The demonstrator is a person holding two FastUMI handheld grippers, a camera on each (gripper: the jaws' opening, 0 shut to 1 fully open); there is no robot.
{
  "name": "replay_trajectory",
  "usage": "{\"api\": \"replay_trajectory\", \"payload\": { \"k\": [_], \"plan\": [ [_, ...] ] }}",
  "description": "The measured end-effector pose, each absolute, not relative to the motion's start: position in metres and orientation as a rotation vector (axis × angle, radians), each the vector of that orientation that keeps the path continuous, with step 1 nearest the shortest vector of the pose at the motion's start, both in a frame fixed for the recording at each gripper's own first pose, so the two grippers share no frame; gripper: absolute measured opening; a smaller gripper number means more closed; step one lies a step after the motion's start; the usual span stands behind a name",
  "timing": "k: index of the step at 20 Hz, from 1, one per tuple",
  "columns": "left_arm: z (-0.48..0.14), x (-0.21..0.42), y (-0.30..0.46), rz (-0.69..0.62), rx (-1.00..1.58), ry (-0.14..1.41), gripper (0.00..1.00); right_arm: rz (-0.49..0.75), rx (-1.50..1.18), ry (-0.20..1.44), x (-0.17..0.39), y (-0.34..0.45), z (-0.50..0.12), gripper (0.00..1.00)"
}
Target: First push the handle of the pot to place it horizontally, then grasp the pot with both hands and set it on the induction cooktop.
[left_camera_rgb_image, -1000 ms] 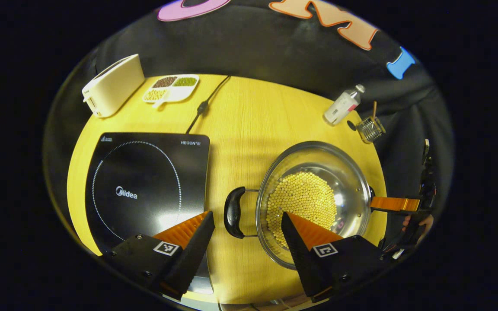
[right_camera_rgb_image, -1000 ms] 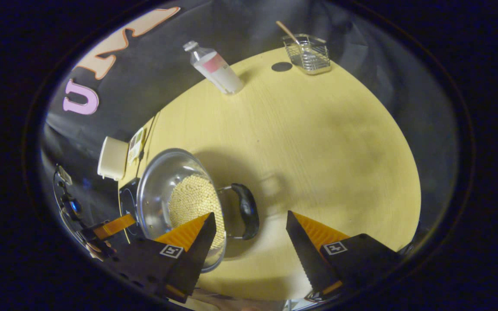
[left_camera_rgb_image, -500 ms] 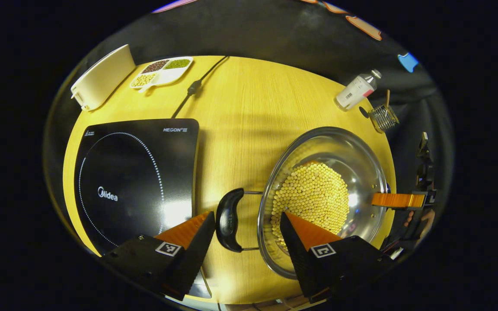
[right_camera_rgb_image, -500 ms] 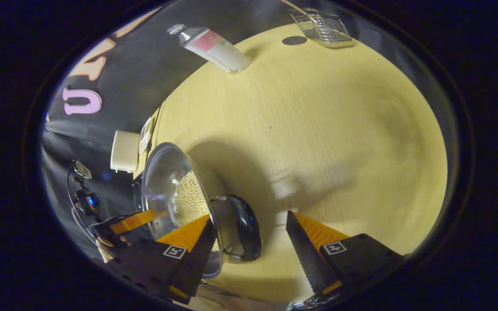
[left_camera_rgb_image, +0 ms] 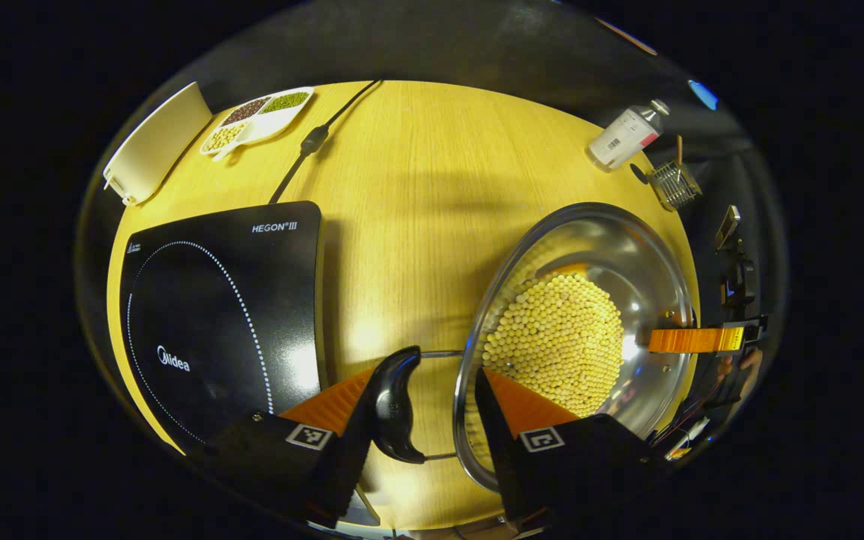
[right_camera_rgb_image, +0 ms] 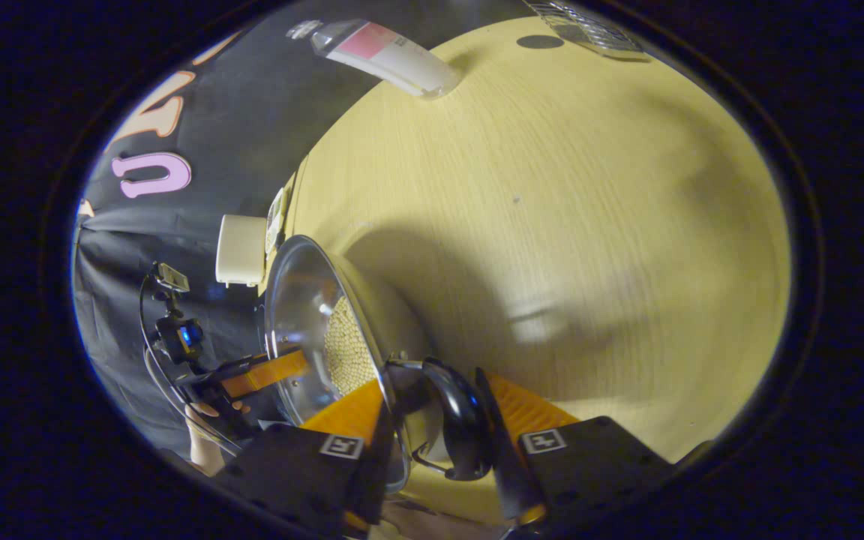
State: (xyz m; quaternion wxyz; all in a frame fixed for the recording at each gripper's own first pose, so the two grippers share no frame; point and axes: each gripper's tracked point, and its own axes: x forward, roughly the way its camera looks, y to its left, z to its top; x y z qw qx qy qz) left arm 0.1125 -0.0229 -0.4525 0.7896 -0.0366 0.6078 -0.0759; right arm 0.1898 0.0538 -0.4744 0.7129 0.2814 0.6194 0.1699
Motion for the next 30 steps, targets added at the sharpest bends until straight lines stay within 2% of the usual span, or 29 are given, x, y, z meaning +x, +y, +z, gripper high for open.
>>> {"api": "replay_trajectory", "payload": {
  "k": [1,2,4,5,8,9,10,11,12,13,14,15,16,18,20,21,24,30],
  "plan": [
    [-0.456,0.115,-0.023,-0.160,-0.087,1.310,0.67,0.378,0.616,1.383,0.187,0.054,-0.477,0.46],
    [-0.457,0.114,-0.024,-0.160,-0.091,1.313,0.69,0.385,0.613,1.388,0.187,0.055,-0.477,0.48],
    [-0.454,0.111,-0.023,-0.143,-0.118,1.323,0.62,0.402,0.595,1.363,0.190,0.054,-0.476,0.57],
    [-0.454,0.108,-0.025,-0.143,-0.137,1.328,0.65,0.404,0.581,1.357,0.188,0.052,-0.476,0.56],
    [-0.447,0.092,-0.034,-0.150,-0.175,1.342,0.59,0.406,0.572,1.355,0.183,0.043,-0.470,0.55],
    [-0.444,0.089,-0.037,-0.154,-0.181,1.337,0.59,0.405,0.574,1.347,0.181,0.041,-0.466,0.47],
    [-0.440,0.086,-0.040,-0.159,-0.187,1.331,0.59,0.404,0.572,1.339,0.181,0.039,-0.462,0.46],
    [-0.435,0.083,-0.042,-0.167,-0.186,1.327,0.59,0.403,0.570,1.330,0.176,0.037,-0.456,0.55],
    [-0.431,0.079,-0.043,-0.173,-0.184,1.328,0.62,0.402,0.569,1.322,0.171,0.034,-0.448,0.55],
    [-0.428,0.074,-0.044,-0.176,-0.184,1.331,0.56,0.401,0.565,1.316,0.163,0.032,-0.442,0.55],
    [-0.424,0.069,-0.045,-0.183,-0.181,1.336,0.59,0.395,0.568,1.318,0.157,0.030,-0.439,0.46],
    [-0.420,0.062,-0.044,-0.187,-0.178,1.341,0.59,0.388,0.575,1.321,0.149,0.030,-0.436,0.46],
    [-0.416,0.056,-0.044,-0.192,-0.172,1.348,0.61,0.381,0.586,1.328,0.139,0.030,-0.433,0.54],
    [-0.408,0.042,-0.040,-0.199,-0.158,1.359,0.59,0.373,0.602,1.343,0.121,0.032,-0.428,0.54],
    [-0.401,0.026,-0.034,-0.196,-0.150,1.370,0.62,0.368,0.612,1.357,0.102,0.036,-0.423,0.54],
    [-0.398,0.019,-0.030,-0.198,-0.147,1.375,0.61,0.366,0.612,1.360,0.093,0.039,-0.420,0.46],
    [-0.388,0.000,-0.016,-0.203,-0.153,1.385,0.59,0.359,0.604,1.353,0.073,0.051,-0.410,0.46],
    [-0.373,-0.017,0.035,-0.239,-0.167,1.348,0.61,0.350,0.579,1.306,0.044,0.100,-0.389,0.45]
  ]
}}
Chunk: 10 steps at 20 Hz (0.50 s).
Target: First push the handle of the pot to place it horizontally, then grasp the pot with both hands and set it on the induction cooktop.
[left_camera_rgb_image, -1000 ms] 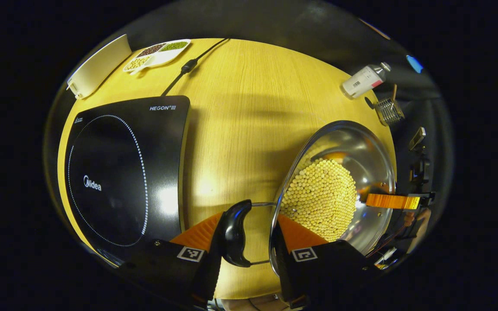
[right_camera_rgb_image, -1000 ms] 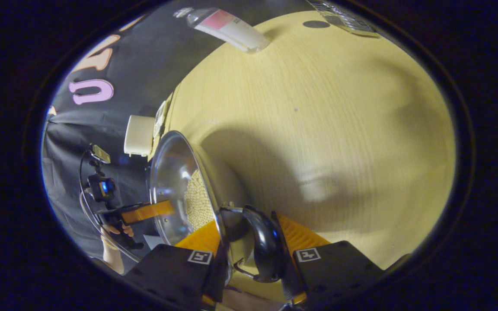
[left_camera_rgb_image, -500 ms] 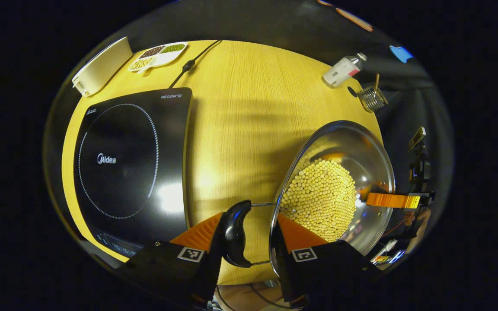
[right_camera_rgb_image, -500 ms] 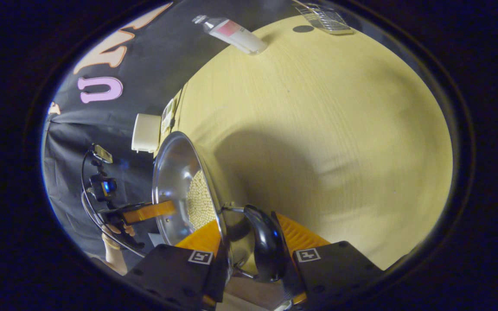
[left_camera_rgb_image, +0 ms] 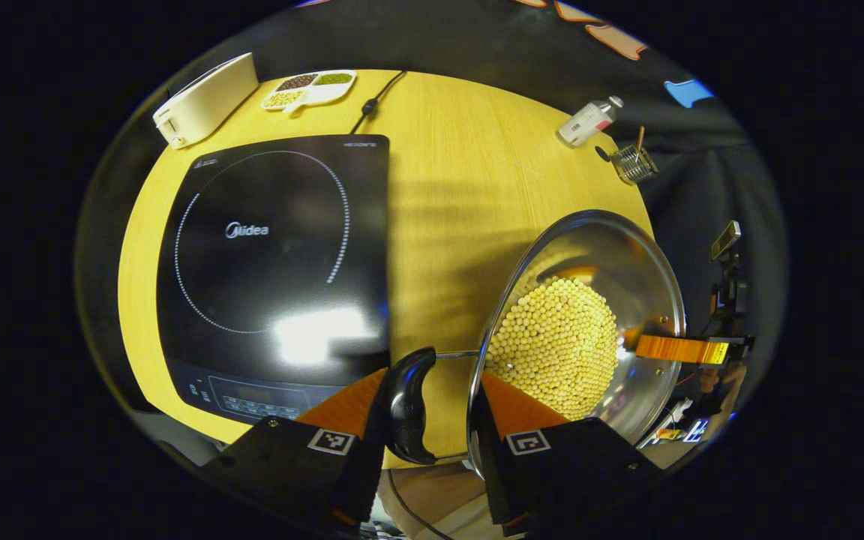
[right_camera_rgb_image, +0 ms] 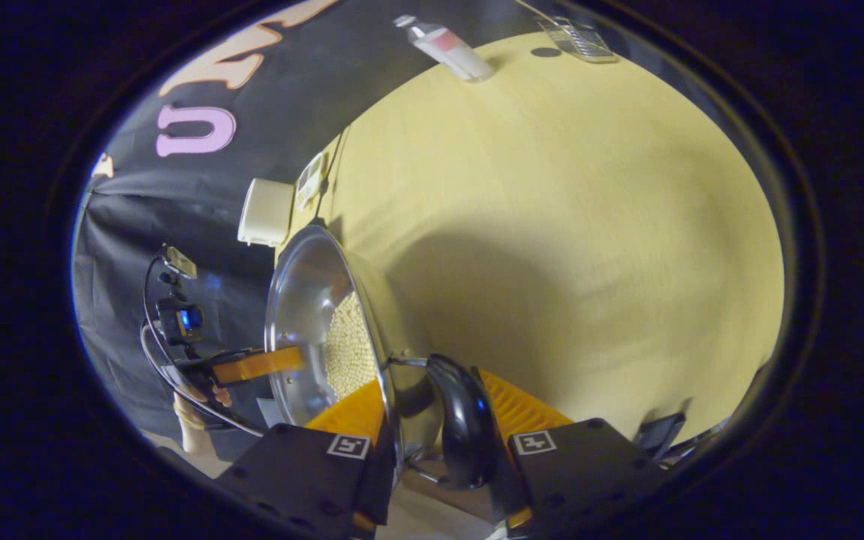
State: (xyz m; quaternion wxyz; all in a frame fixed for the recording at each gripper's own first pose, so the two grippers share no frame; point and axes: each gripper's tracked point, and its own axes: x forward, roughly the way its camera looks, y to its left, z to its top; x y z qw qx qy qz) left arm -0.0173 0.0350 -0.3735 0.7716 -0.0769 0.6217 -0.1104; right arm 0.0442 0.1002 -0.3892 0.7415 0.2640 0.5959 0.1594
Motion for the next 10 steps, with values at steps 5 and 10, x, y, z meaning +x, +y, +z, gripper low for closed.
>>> {"api": "replay_trajectory", "payload": {
  "k": [5,10],
  "plan": [
    [-0.361,-0.015,0.103,-0.289,-0.145,1.299,0.61,0.316,0.589,1.263,0.028,0.169,-0.377,0.45],
    [-0.356,-0.005,0.184,-0.295,-0.111,1.259,0.59,0.299,0.617,1.252,0.024,0.248,-0.380,0.46]
  ]
}}
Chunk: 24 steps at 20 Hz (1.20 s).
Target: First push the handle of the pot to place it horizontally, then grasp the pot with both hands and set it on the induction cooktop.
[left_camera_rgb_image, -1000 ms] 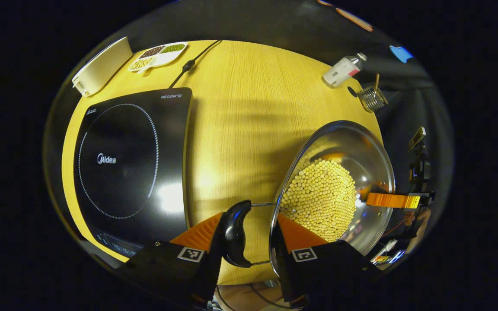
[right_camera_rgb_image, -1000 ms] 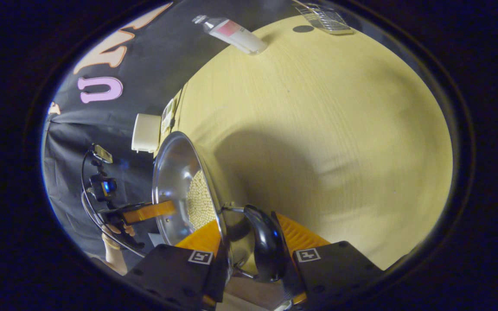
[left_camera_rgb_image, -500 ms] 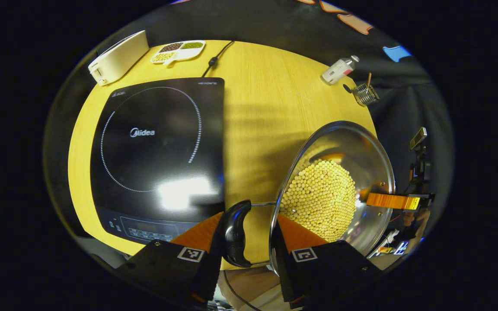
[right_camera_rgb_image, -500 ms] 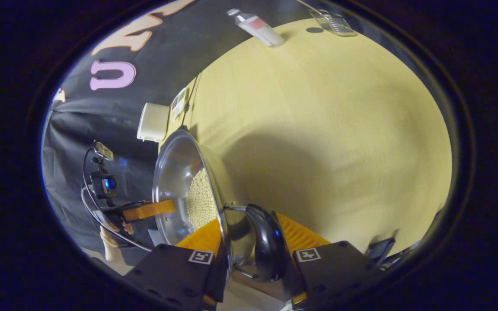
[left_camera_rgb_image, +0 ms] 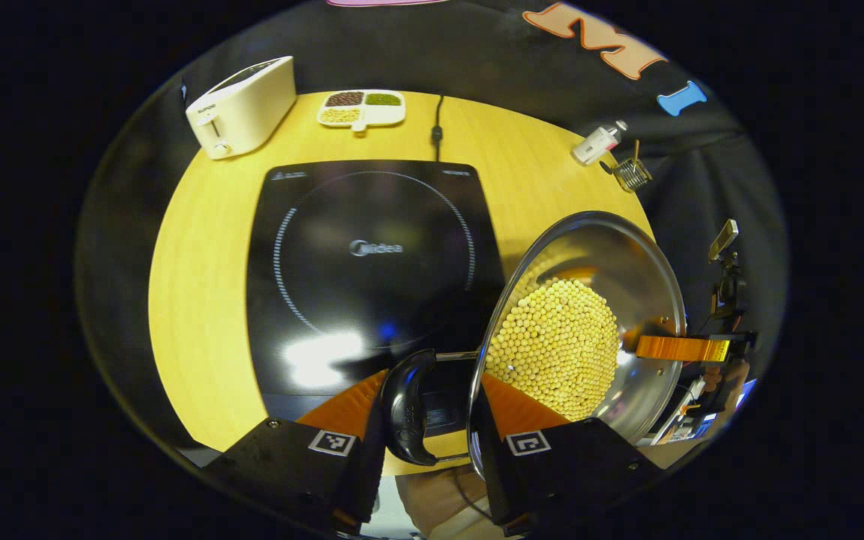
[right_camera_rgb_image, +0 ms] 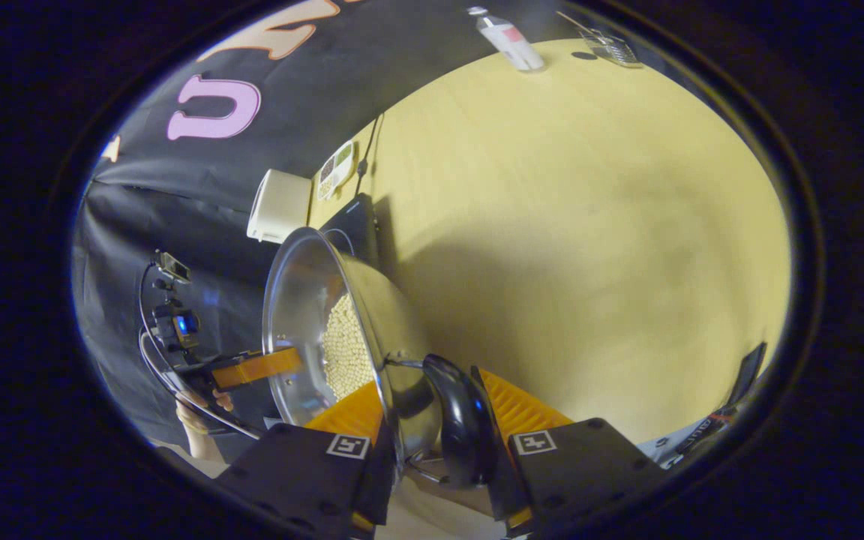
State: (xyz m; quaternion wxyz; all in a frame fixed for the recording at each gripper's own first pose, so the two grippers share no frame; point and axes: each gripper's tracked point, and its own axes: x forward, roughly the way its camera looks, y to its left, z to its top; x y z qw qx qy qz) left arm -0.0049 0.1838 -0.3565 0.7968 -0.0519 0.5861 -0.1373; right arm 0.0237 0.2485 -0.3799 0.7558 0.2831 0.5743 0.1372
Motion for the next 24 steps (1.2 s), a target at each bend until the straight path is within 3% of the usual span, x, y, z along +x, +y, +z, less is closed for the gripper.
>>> {"api": "replay_trajectory", "payload": {
  "k": [6,7,8,18,19,21,22,24],
  "plan": [
    [-0.364,0.015,0.262,-0.259,-0.135,1.212,0.58,0.304,0.579,1.230,0.045,0.327,-0.386,0.46],
    [-0.365,0.021,0.272,-0.253,-0.135,1.204,0.58,0.307,0.574,1.228,0.051,0.338,-0.387,0.55],
    [-0.368,0.027,0.279,-0.246,-0.134,1.195,0.58,0.310,0.570,1.226,0.059,0.346,-0.389,0.46],
    [-0.378,0.095,0.311,-0.210,-0.099,1.084,0.59,0.270,0.584,1.140,0.140,0.382,-0.396,0.48],
    [-0.378,0.102,0.312,-0.208,-0.092,1.070,0.58,0.271,0.580,1.132,0.145,0.384,-0.396,0.57],
    [-0.379,0.113,0.315,-0.203,-0.081,1.045,0.58,0.277,0.565,1.124,0.156,0.386,-0.398,0.56],
    [-0.380,0.116,0.316,-0.201,-0.080,1.038,0.58,0.273,0.556,1.122,0.159,0.386,-0.401,0.49],
    [-0.385,0.118,0.317,-0.198,-0.083,1.042,0.58,0.265,0.551,1.123,0.163,0.387,-0.405,0.50]
  ]
}}
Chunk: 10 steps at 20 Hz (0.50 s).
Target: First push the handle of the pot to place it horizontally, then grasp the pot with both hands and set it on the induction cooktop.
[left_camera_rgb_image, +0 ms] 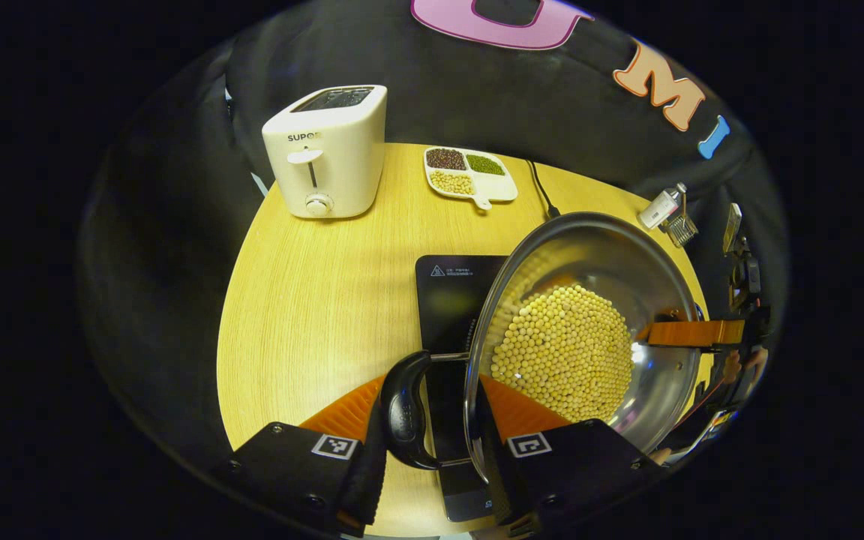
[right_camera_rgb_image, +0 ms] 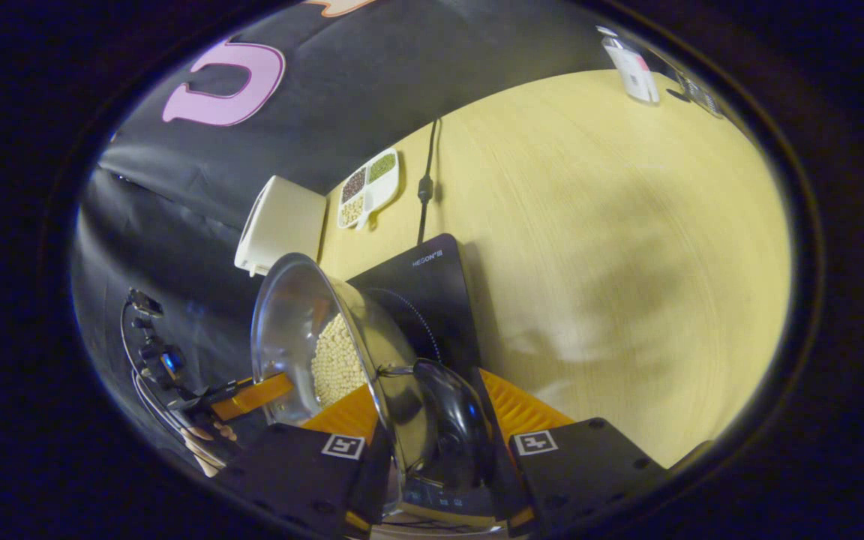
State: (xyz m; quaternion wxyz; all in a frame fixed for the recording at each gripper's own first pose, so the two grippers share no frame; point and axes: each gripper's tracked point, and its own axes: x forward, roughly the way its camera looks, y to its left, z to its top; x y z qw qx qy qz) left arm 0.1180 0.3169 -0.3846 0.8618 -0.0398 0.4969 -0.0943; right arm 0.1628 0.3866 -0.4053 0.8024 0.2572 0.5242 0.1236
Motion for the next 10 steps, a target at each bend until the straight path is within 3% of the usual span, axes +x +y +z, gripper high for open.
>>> {"api": "replay_trajectory", "payload": {
  "k": [8,9,10],
  "plan": [
    [-0.387,0.129,0.320,-0.204,-0.053,1.008,0.60,0.235,0.529,1.130,0.166,0.388,-0.420,0.51],
    [-0.387,0.129,0.320,-0.204,-0.054,1.005,0.60,0.235,0.524,1.134,0.165,0.388,-0.422,0.58],
    [-0.388,0.128,0.320,-0.204,-0.055,1.001,0.61,0.236,0.523,1.137,0.165,0.387,-0.422,0.58]
  ]
}}
